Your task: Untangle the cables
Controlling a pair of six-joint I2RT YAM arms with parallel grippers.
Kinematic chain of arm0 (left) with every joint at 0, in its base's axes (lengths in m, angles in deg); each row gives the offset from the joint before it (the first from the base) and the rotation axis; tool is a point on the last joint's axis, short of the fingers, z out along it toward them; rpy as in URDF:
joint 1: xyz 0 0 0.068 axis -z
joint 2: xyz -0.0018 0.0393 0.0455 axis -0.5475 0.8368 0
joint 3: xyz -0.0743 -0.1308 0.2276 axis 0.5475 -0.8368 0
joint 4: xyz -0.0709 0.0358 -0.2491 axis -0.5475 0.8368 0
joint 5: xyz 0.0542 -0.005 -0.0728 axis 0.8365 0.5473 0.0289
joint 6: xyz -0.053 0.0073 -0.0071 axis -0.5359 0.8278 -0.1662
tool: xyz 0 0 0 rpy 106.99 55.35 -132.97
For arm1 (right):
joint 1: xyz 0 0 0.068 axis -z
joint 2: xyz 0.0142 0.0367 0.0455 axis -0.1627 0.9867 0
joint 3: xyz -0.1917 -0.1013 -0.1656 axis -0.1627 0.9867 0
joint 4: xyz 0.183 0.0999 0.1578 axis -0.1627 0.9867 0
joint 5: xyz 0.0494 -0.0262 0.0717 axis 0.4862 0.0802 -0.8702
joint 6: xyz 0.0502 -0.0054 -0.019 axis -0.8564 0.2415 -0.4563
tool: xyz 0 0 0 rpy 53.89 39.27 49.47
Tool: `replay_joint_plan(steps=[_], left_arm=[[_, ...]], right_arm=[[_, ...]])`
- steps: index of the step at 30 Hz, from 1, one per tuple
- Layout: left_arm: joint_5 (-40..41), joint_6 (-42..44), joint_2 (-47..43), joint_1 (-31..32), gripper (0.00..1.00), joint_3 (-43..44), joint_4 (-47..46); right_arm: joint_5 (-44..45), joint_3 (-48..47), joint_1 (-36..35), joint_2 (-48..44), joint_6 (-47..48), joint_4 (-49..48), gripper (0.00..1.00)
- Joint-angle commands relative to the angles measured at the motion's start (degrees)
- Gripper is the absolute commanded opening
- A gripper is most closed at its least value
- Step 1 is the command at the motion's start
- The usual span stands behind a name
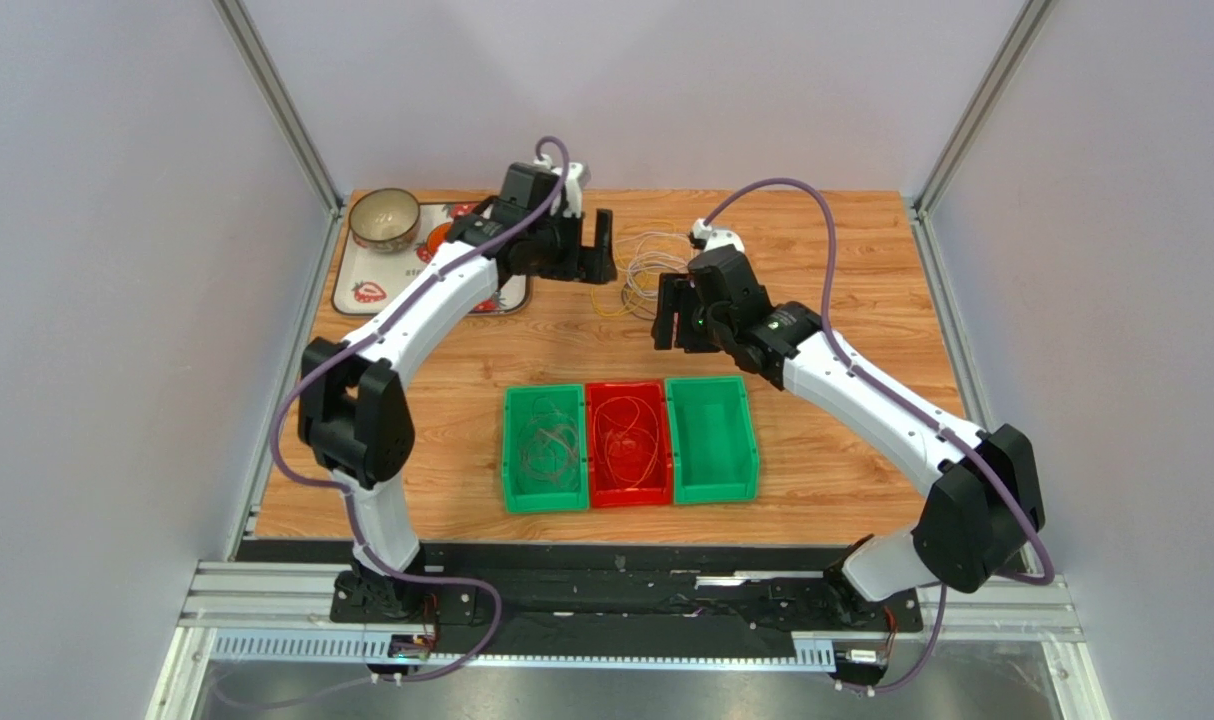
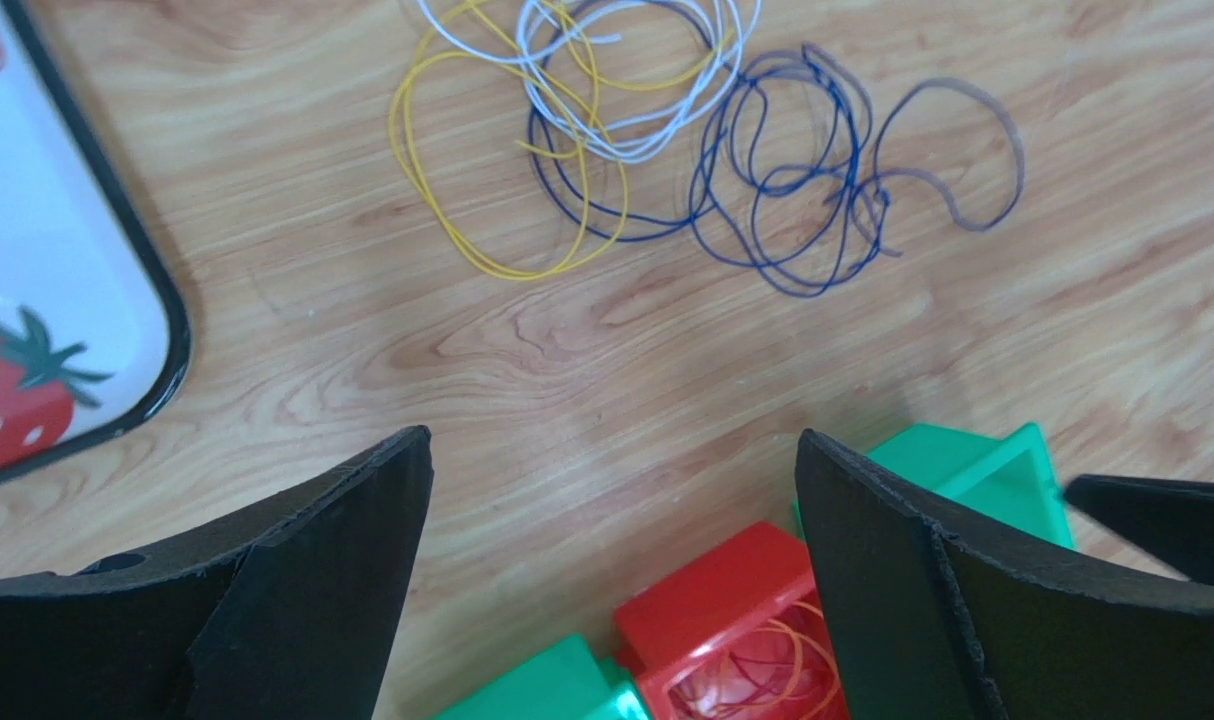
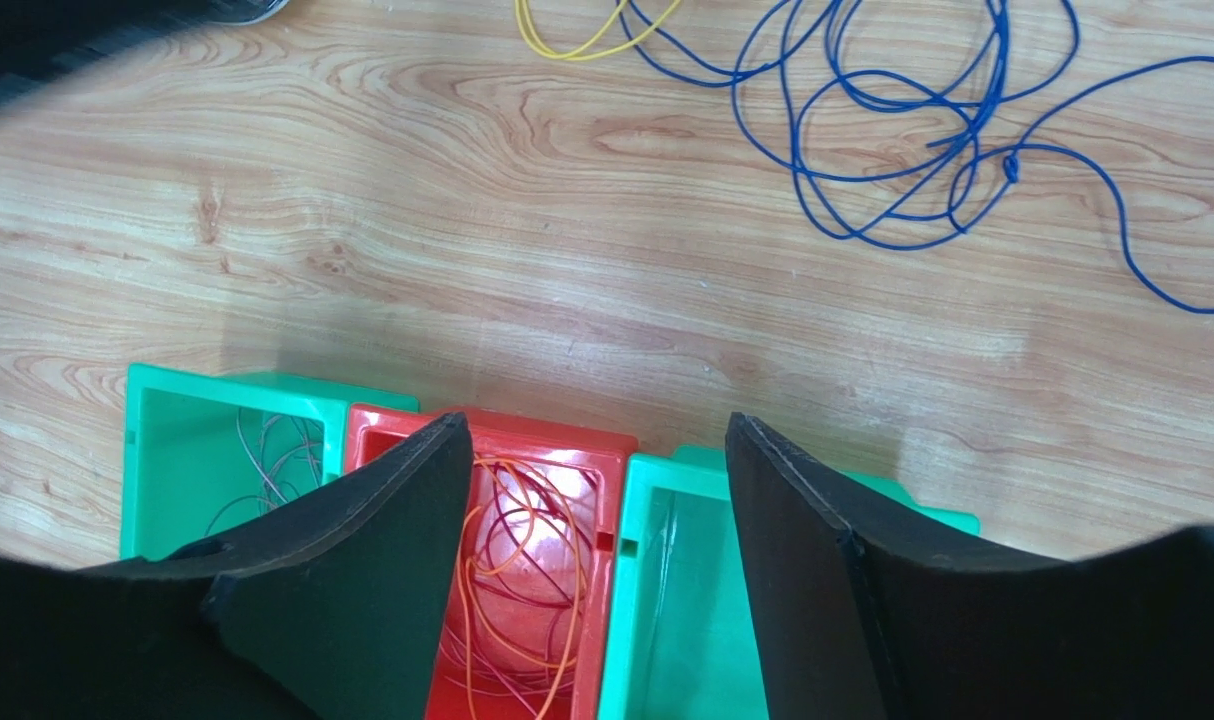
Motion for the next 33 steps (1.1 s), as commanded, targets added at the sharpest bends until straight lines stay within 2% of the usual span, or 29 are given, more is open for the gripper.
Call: replay_joint_plan(steps=[1, 5, 18, 33], left_arm=[[-2.90, 10.22, 5.59, 1.88, 0.99, 4.38, -1.40], [-0.45, 15.33, 10.61, 2.76, 0.99, 6.76, -0.87], [-1.49, 27.63, 22.56, 4.08, 0.98, 11.32, -2.10], [-1.84, 32.38, 31.09, 4.96, 0.94, 20.90, 2.46]], right_arm=[[-0.92, 1.67, 2.49, -4.00, -1.16, -2.89, 0.68], [-2.51, 2.73, 4.43, -5.50, -1.60, -3.15, 0.67], [-5.49, 4.93, 6.28, -6.99, -1.60, -3.77, 0.67], [-7.34, 5.28, 6.80, -6.20, -1.77, -4.56, 0.67]])
